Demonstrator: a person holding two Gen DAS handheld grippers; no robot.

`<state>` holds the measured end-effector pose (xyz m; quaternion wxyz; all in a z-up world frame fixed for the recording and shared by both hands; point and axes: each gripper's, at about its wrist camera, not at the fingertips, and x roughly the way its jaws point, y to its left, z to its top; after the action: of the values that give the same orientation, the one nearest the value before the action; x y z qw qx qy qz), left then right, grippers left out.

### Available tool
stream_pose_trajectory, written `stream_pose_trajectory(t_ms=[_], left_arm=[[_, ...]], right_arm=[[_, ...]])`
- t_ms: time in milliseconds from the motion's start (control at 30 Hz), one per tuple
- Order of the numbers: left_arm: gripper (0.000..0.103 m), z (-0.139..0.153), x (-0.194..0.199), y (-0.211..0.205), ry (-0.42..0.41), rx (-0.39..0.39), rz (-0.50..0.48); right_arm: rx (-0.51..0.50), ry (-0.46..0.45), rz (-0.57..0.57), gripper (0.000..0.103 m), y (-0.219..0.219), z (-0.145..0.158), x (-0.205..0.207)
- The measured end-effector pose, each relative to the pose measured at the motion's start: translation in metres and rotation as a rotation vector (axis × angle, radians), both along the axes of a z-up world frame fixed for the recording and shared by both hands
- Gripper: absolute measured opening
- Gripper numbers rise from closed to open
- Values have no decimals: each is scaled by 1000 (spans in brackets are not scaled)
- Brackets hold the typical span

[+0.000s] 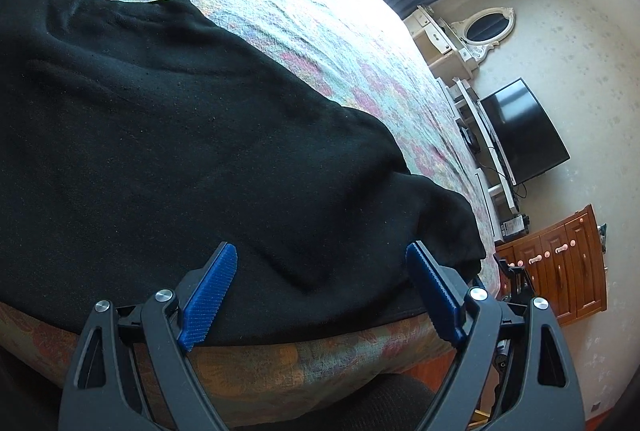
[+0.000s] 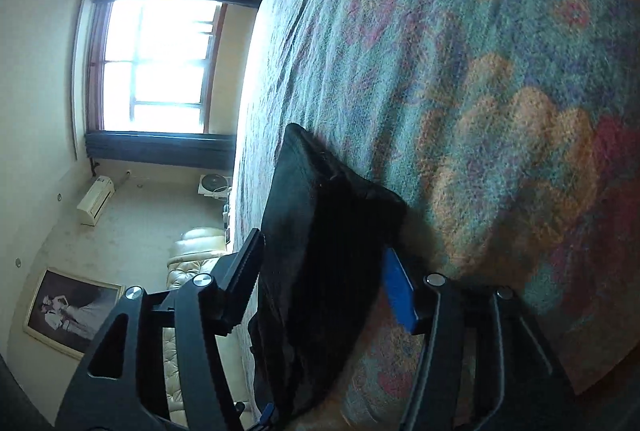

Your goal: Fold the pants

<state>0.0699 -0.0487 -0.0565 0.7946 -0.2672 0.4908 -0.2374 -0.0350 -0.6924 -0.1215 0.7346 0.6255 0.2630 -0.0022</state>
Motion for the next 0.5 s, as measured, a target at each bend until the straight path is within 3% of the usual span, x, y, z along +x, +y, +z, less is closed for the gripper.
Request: stream_pose_trajectory(t_ms=[67, 133, 167, 267, 333, 467, 500], left_arm=[[85, -2, 0, 1, 6, 6, 5], [85, -3, 1, 4, 9, 10, 9], [85, -3, 1, 4, 10, 9, 10], [85, -2, 1, 6, 12, -2, 11], [85, -2, 0, 6, 9, -10, 10], [85, -6, 2, 7, 6, -10, -3], [85, -6, 2, 7, 4, -13, -3]], right_arm=[[-55, 33, 6, 59, 3, 8, 10], [-141, 67, 40, 17, 11, 17, 21], [-181, 75, 58, 12, 13, 22, 22], [-257, 77, 28, 11, 12, 39, 18], [-271, 90, 23, 11, 4, 32, 9], [-138, 99, -15, 21, -6, 6, -7], [-135, 108, -65, 28, -6, 9, -17]])
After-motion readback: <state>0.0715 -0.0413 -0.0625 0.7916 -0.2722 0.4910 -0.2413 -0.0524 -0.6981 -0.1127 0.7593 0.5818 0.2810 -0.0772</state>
